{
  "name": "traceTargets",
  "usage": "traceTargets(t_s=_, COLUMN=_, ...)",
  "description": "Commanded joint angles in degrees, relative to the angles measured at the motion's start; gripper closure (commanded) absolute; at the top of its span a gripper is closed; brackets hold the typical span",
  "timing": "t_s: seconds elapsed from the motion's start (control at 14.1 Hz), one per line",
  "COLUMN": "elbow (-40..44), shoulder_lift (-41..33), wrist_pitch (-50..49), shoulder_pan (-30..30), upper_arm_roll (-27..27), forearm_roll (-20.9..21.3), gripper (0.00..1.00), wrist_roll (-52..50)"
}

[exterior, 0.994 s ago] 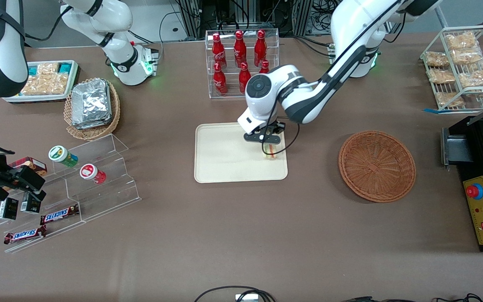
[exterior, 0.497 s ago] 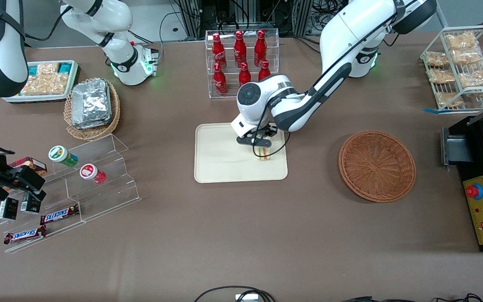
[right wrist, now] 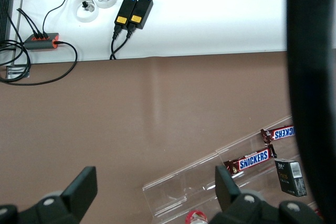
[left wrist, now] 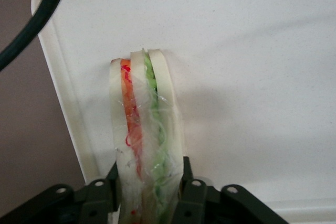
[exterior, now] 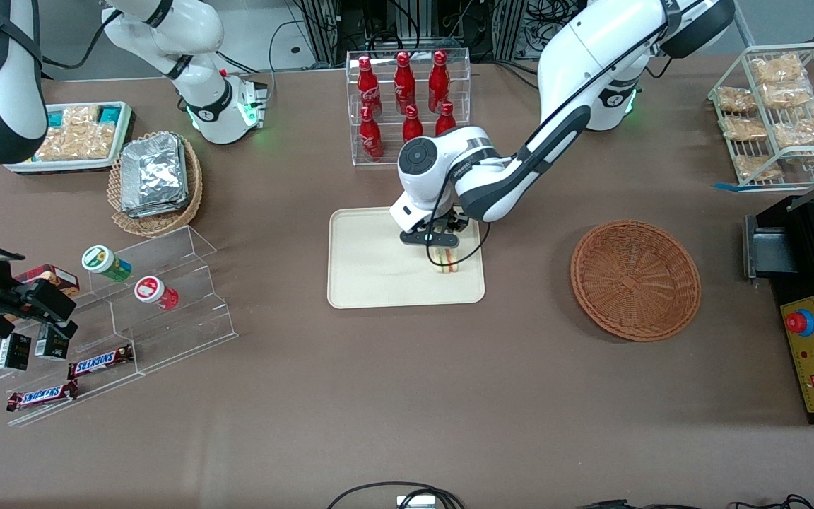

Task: Place sandwich from basket to tray
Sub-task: 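Lower the sandwich onto the tray and open the left gripper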

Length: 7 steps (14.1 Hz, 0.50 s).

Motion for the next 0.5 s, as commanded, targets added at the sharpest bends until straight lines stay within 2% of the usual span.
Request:
traceTargets(t_s=0.0, elbow=0.98, shoulder_lift=-0.21, wrist_pitch=-1.12, shoulder_pan=-0.94, upper_arm_roll=0.48, forearm_roll=1.55, gripper=0.01, wrist_roll=-1.75)
traceTargets(t_s=0.43, elbow=7.48, shoulder_lift=-1.18, wrist_pitch=-6.65, shoulder_pan=0.11, upper_arm_roll=0.4, forearm_roll=0.58, gripper=0.01, wrist_roll=-1.84)
